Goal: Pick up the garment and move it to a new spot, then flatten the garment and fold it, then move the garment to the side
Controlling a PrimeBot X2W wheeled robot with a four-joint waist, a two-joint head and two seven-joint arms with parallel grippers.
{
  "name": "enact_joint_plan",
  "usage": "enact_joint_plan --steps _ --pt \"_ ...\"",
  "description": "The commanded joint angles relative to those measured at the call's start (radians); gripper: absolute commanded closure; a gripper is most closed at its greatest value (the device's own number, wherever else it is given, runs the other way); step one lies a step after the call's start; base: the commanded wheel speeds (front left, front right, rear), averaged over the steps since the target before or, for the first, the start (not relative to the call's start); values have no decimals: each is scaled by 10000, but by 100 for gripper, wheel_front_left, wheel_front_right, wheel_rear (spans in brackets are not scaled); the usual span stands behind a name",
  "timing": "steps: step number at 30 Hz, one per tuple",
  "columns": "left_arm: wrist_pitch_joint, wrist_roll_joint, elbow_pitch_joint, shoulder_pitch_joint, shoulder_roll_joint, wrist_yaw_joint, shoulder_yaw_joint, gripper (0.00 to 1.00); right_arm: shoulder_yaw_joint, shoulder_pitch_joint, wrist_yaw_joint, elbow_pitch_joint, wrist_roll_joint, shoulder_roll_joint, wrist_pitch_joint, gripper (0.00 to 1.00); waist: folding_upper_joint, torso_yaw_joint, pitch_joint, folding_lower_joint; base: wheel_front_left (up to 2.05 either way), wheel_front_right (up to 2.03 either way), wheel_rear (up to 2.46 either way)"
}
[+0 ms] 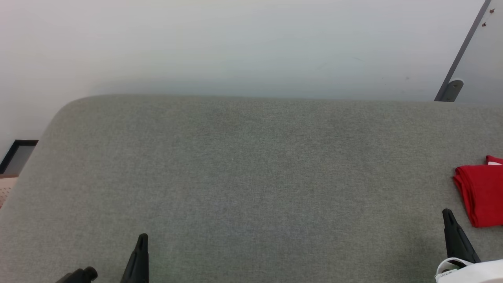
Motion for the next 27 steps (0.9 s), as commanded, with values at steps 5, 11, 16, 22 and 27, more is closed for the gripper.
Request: enact_joint_plan --steps 5,11,16,22,27 --pt "210 -950 -15 -396 22 -6 99 100 -157 -384 -2 -28 857 67 216 100 0 -31 8 0 0 0 0" --pt "423 -1731 60 -561 -5 -8 156 100 -219 -481 -2 54 1597 177 418 100 0 -65 17 0 0 0 0" --pt "587 -2339 122 -688 -31 -9 203 100 -265 -550 -3 117 2167 267 573 100 0 -93 24 0 0 0 0" --pt "781 -3031 201 -836 -61 -11 259 100 -321 -649 -4 187 2824 373 754 100 0 -127 33 0 0 0 0" --pt "940 -3574 263 -963 -88 -12 305 100 -369 -701 -4 248 3334 455 893 100 0 -156 40 0 0 0 0"
